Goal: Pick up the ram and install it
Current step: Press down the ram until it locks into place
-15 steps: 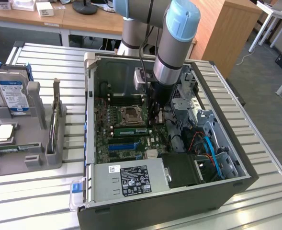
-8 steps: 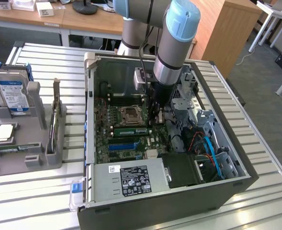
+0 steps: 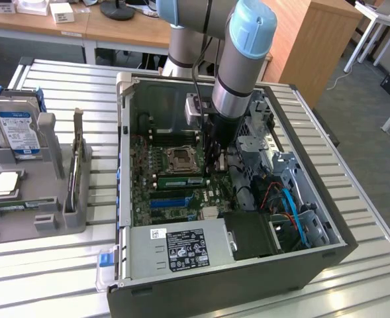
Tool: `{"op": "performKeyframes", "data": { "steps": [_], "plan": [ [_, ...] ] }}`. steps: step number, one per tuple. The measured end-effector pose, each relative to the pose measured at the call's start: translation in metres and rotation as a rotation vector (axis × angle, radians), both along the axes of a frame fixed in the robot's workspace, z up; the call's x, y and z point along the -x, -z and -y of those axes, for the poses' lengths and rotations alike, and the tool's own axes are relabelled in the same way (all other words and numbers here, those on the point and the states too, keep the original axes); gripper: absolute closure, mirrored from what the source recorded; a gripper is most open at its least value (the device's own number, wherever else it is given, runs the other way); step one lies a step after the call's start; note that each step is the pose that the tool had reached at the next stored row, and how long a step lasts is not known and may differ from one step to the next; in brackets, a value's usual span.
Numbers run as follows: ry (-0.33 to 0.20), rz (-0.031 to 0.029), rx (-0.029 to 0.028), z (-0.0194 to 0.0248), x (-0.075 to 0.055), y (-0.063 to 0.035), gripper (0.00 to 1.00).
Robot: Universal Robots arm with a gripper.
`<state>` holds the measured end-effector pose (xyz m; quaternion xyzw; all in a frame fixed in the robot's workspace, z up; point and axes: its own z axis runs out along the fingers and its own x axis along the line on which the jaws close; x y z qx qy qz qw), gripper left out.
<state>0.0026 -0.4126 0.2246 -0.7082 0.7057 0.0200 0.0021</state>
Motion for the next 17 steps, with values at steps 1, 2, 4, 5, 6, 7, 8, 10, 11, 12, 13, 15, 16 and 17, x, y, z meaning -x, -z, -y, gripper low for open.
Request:
{"op": "performKeyframes", "data": {
  "steps": [1, 2, 4, 5, 6, 7, 8, 10, 11, 12, 13, 15, 16, 17],
  "plan": [
    [0.0, -0.0001, 0.0, 0.0, 0.0, 0.0, 0.89],
    [0.0, -0.0001, 0.0, 0.0, 0.0, 0.0, 0.89],
    [0.0, -0.0001, 0.0, 0.0, 0.0, 0.0007, 0.89],
    [0.0, -0.0001, 0.0001, 0.0, 0.0, 0.0012, 0.89],
    [0.0, -0.0001, 0.0001, 0.0, 0.0, 0.0012, 0.89],
    [0.0, -0.0001, 0.0001, 0.0, 0.0, 0.0012, 0.89],
    [0.0, -0.0001, 0.0001, 0.0, 0.0, 0.0012, 0.89],
    [0.0, -0.0001, -0.0001, 0.0, 0.0, 0.0013, 0.89],
    [0.0, -0.0001, 0.0, 0.0, 0.0, 0.0013, 0.89],
    [0.0, -0.0001, -0.0002, 0.0, 0.0, 0.0011, 0.89],
    [0.0, 0.0001, -0.0009, -0.0001, 0.0, 0.0006, 0.89],
    [0.0, 0.0, -0.0002, 0.0, 0.0, -0.002, 0.89],
    [0.0, -0.0001, -0.0002, 0.0, 0.0, -0.0037, 0.89],
    [0.0, 0.0, -0.0002, 0.0, 0.0, -0.0054, 0.89]
  ]
}}
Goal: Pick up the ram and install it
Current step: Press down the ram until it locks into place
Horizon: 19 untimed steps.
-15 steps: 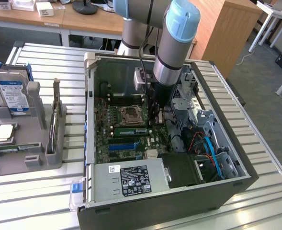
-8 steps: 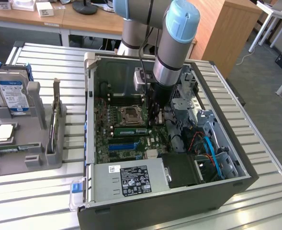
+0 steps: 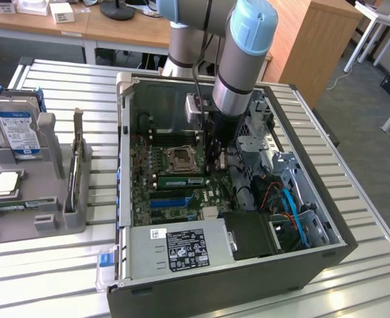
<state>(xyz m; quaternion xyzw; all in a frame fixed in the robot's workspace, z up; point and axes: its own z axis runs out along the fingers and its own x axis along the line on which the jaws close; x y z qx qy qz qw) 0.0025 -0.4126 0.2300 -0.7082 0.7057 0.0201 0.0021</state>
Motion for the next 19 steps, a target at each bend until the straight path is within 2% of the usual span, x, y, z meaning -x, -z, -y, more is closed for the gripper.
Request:
{"op": "performKeyframes", "data": {
  "steps": [8, 15, 19],
  "plan": [
    [0.0, 0.0, 0.0001, 0.0, 0.0, -0.0149, 0.89],
    [0.0, 0.0, 0.0, 0.0, 0.001, -0.0158, 0.89],
    [0.0, 0.0007, 0.0001, 0.0, 0.015, -0.0159, 0.89]
  ]
}}
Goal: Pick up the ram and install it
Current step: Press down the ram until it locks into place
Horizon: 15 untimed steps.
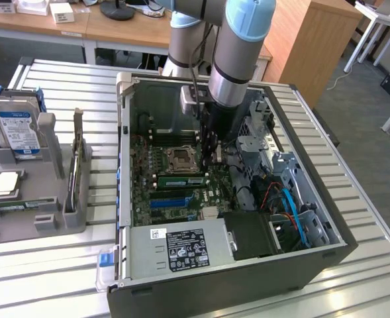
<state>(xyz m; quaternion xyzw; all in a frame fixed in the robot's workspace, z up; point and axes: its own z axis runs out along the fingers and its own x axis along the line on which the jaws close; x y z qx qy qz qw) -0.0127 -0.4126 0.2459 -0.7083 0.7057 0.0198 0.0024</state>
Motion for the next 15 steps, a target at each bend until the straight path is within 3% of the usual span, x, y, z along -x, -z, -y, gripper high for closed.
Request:
{"op": "performKeyframes", "data": {
  "steps": [15],
  "plan": [
    [0.0, 0.0052, -0.0001, 0.0, 0.062, 0.0001, 0.89]
  ]
}}
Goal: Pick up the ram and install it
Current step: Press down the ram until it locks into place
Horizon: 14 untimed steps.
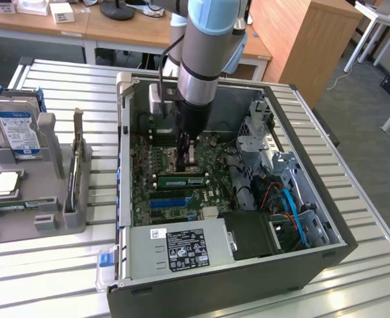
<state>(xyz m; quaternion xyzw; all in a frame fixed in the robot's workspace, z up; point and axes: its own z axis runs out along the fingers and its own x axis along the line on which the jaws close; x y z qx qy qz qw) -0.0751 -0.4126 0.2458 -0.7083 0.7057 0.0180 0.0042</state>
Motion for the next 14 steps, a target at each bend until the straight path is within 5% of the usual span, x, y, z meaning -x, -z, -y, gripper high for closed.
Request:
{"op": "performKeyframes", "data": {
  "steps": [14],
  "plan": [
    [0.0, 0.0, 0.0, 0.0034, 0.0053, 0.0, 0.89]
  ]
}}
